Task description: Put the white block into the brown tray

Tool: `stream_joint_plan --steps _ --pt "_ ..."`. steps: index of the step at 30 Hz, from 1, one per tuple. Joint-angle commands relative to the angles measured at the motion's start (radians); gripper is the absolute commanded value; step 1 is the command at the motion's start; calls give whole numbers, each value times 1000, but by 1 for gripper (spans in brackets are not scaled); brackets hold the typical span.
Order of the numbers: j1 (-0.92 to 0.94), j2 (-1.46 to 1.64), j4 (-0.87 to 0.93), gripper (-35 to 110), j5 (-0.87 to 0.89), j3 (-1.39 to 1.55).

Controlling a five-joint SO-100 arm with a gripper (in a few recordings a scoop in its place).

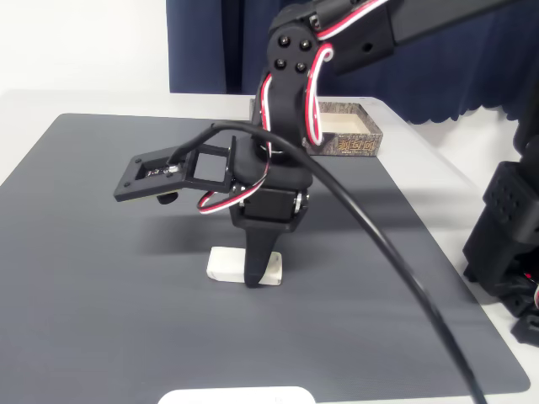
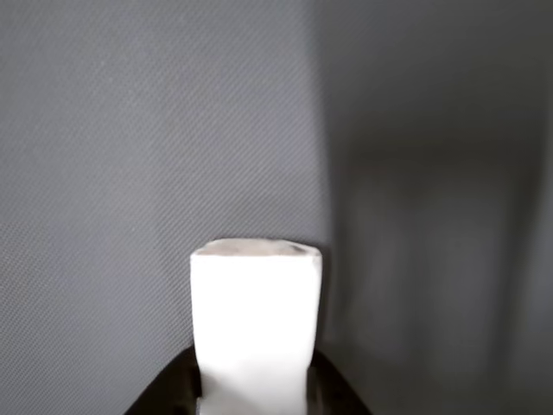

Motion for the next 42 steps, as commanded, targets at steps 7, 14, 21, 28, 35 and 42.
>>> stream_joint_plan --steps 7,14,21,28,35,42 --pt "-29 87 -2 11 11 -25" --pt "-18 264 86 9 38 -18" --pt "48 367 152 8 38 -40" --pt "150 356 164 7 32 -44" --pt "351 302 276 6 -17 -169" --pt "664 133 420 6 -195 -407"
